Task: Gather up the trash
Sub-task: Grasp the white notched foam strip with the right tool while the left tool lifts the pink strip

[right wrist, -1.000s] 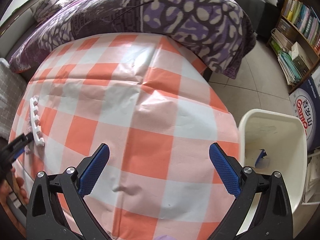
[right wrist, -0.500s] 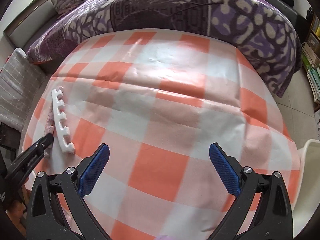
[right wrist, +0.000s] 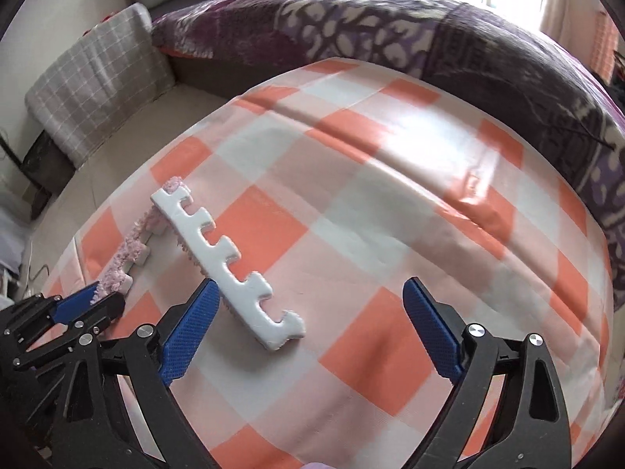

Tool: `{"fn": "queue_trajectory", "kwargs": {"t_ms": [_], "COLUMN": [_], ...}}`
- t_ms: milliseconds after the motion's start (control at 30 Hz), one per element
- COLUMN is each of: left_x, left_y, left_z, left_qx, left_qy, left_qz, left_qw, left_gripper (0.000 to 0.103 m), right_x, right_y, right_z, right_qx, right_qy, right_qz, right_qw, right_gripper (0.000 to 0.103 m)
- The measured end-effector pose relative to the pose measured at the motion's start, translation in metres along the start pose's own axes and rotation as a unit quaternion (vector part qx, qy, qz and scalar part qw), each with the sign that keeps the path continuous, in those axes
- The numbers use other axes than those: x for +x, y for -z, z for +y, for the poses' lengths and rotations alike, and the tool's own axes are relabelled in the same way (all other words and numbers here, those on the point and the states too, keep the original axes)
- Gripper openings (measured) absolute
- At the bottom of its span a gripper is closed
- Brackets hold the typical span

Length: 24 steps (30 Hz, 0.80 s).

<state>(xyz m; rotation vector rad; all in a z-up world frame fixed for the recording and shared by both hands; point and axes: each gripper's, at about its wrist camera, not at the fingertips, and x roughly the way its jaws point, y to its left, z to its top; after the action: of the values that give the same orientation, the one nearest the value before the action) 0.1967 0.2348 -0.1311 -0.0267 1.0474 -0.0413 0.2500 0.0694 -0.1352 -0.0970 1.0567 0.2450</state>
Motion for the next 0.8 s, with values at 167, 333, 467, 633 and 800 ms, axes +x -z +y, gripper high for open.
{"fn": "queue_trajectory", "kwargs": {"t_ms": [167,333,467,633,800], "left_x": [-0.009,-0.014,-0.022,-0.055,-0.1], "left_y": [0.016,0.021,0.023,0.024,0.021], "left_z": [0.011,0.019,0.028,0.031,0.018], "left_qx": [-0.003,-0.019,-0.039,-0.053,-0.066], "left_qy": [0.007,0.006,-0.003,-0.023,-0.035], "left_qz": [-0.002,-0.004,-0.005,-0.018,-0.041], "left_qw": [1.0,0.9998,0.9992,0.9982,0.9963], "left_gripper": [0.024,0.024,0.024,0.024,0.024], "right_x": [0.004,-0.005,-0.017,-0.054,-0.117], "right_y": [0.002,0.002,0.006,0.022,0.043], "right_z": [0.027,0.043,0.037,0.012,-0.018], "right_qx": [-0.067,-0.097,-0.081,-0.044,-0.03], "right_qy": [-0.005,-0.004,0.017,0.02,0.024], "right_qz": [-0.011,-0.007,-0.008,-0.024,-0.063], "right_qw": [0.998,0.995,0.997,0.999,0.997], "right_gripper": [0.078,0.017,0.009,0.009,0.009]}}
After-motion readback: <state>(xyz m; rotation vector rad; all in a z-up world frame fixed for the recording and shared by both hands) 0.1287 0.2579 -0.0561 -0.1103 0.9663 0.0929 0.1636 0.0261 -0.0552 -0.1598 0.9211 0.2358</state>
